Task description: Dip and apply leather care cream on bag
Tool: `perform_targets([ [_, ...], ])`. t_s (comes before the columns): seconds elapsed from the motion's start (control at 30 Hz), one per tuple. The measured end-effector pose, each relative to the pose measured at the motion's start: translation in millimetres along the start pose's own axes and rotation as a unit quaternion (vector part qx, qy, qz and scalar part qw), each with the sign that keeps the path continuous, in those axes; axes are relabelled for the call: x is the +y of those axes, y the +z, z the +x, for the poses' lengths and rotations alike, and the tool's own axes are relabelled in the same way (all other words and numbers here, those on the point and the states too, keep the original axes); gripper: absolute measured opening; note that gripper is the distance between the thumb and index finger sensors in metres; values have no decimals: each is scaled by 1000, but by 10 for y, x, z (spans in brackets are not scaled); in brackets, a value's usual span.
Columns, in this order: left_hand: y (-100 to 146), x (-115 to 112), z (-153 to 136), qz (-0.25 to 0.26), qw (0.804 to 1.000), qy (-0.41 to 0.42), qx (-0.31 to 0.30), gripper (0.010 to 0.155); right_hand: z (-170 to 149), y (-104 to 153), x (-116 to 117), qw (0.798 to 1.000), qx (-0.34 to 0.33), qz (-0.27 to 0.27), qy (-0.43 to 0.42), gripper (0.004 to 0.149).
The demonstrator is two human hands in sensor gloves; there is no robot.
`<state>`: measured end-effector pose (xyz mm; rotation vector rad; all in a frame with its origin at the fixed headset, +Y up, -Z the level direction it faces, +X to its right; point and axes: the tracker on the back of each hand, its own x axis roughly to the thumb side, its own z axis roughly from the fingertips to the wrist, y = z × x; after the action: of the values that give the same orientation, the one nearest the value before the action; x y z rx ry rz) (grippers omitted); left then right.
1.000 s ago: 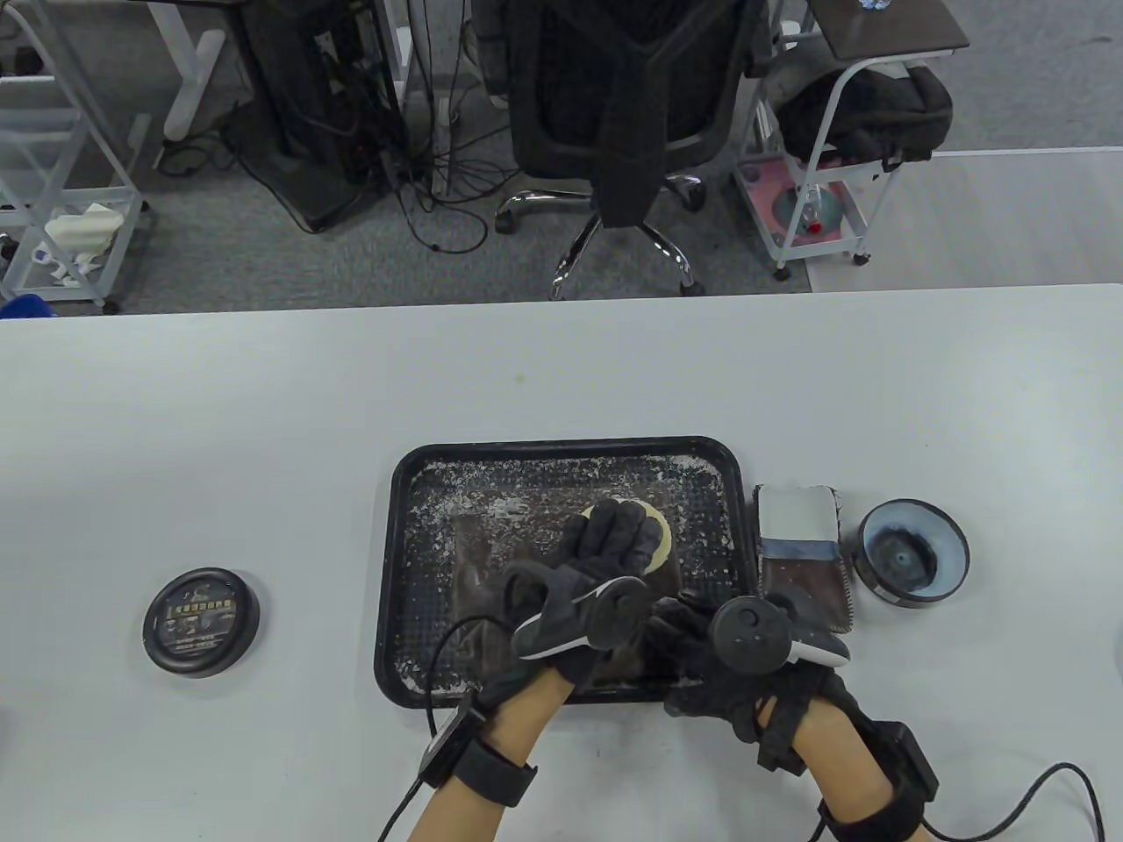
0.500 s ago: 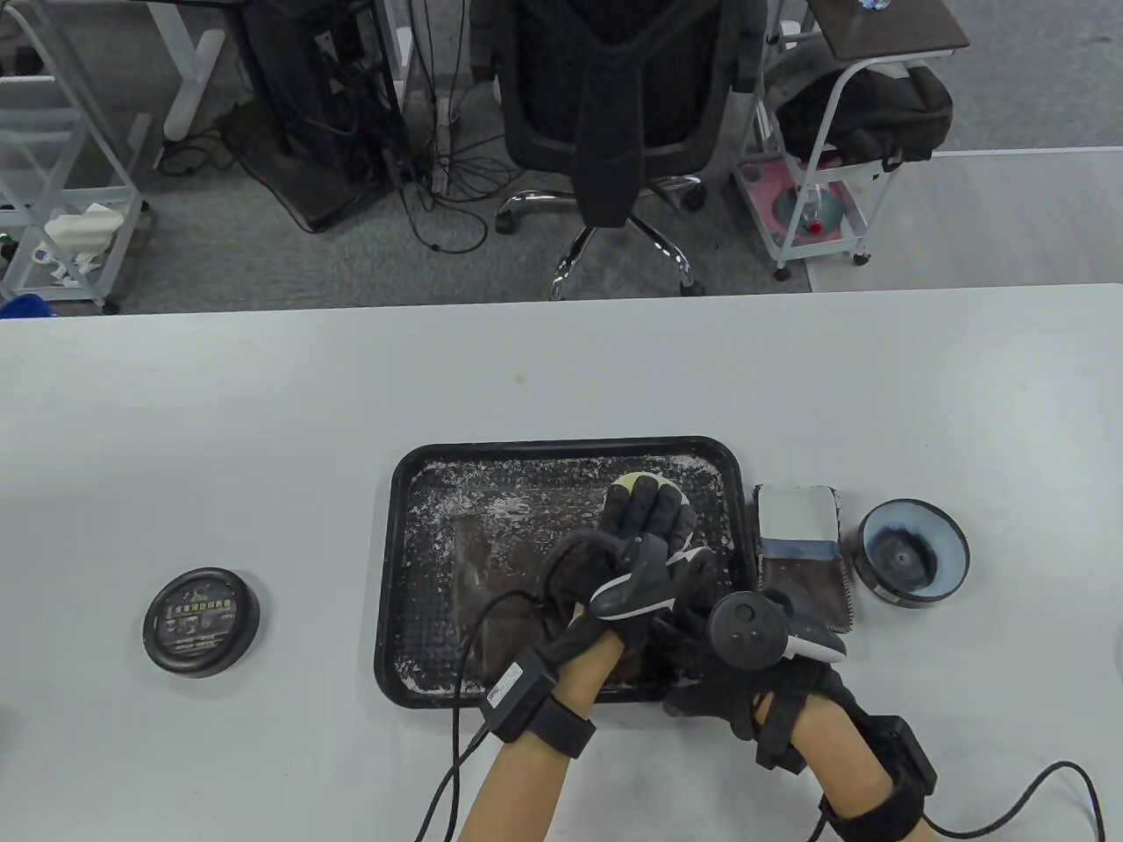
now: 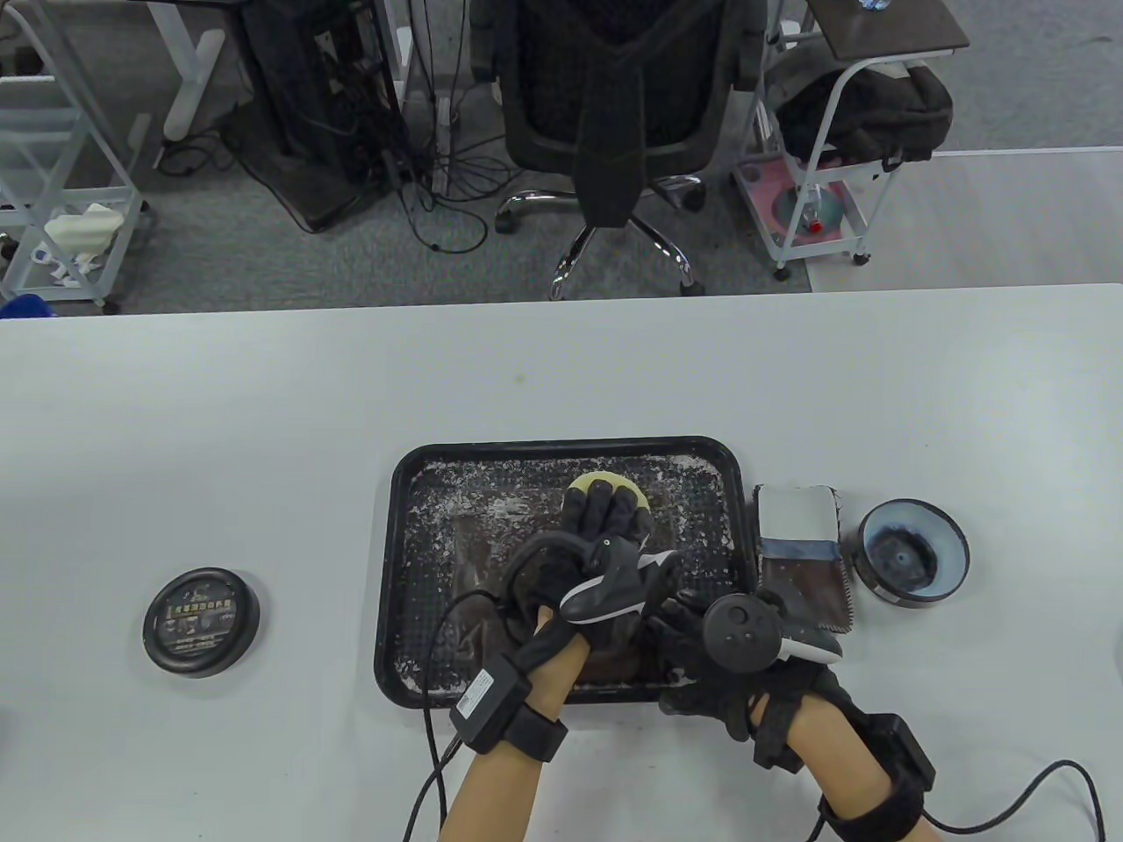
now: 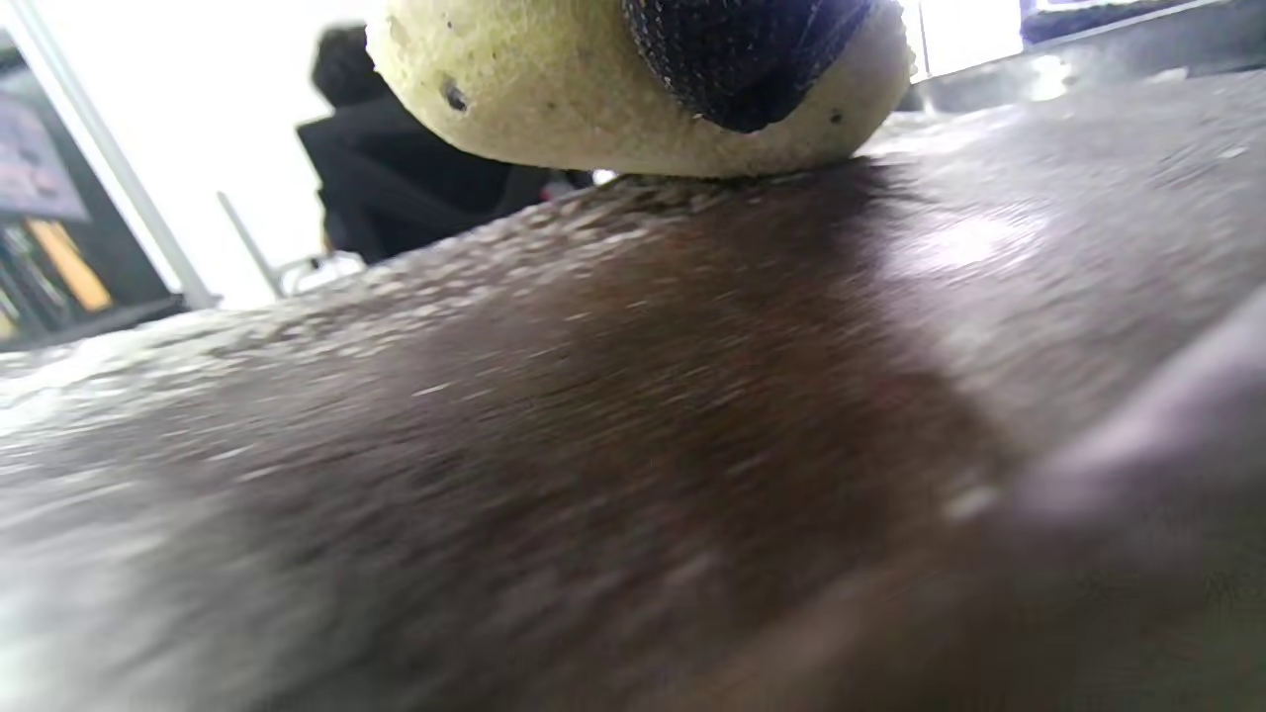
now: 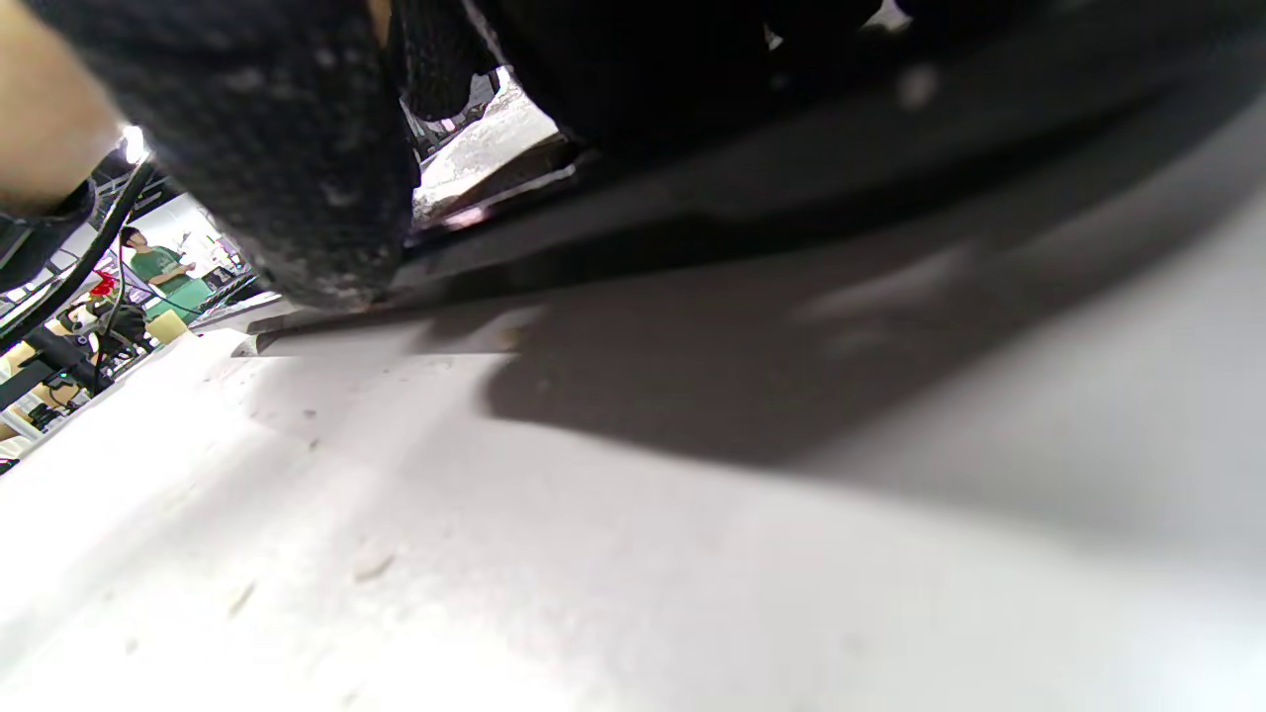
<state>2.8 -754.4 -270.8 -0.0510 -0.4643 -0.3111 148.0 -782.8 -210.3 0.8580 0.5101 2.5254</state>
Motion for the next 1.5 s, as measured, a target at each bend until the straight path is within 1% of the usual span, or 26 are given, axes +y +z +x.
perform_targets([
  [0.1, 52, -38, -108, -8, 1000, -9, 16, 59, 1, 0, 3, 1000, 0, 0, -1, 76],
  [0.2, 73, -104, -266, -35, 998, -15, 43, 59, 2, 3, 7, 1000, 1, -1, -3, 76],
  [0.27, 85, -131, -366, -41, 997, 11, 56, 59, 2, 4, 9, 1000, 1, -2, -3, 76],
  [0.33, 91, -139, -435, -47, 996, 26, 75, 59, 2, 5, 10, 1000, 2, -2, -4, 76],
  [0.53, 114, -159, -566, -70, 989, 12, 130, 59, -4, 7, 10, 1000, 3, -3, -10, 75],
  [0.73, 137, -164, -657, -79, 977, 16, 196, 59, -9, 9, 8, 1000, 3, -3, -12, 75],
  [0.83, 165, -176, -731, -87, 968, 15, 233, 59, -10, 9, 8, 1000, 3, -3, -13, 75],
  [1.07, 221, -257, -896, -113, 950, 38, 289, 60, -11, 10, 10, 1000, 2, -4, -13, 75],
  [1.17, 214, -257, -879, -113, 952, 34, 283, 60, -11, 9, 11, 1000, 2, -4, -13, 75],
  [1.3, 187, -218, -753, -110, 961, -6, 254, 59, -12, 9, 12, 1000, 2, -3, -15, 75],
  [1.4, 158, -192, -633, -99, 970, 13, 223, 59, -12, 9, 14, 1000, 2, -3, -15, 75],
  [1.5, 106, -156, -460, -86, 981, 34, 172, 59, -12, 11, 17, 1000, 2, -3, -17, 75],
])
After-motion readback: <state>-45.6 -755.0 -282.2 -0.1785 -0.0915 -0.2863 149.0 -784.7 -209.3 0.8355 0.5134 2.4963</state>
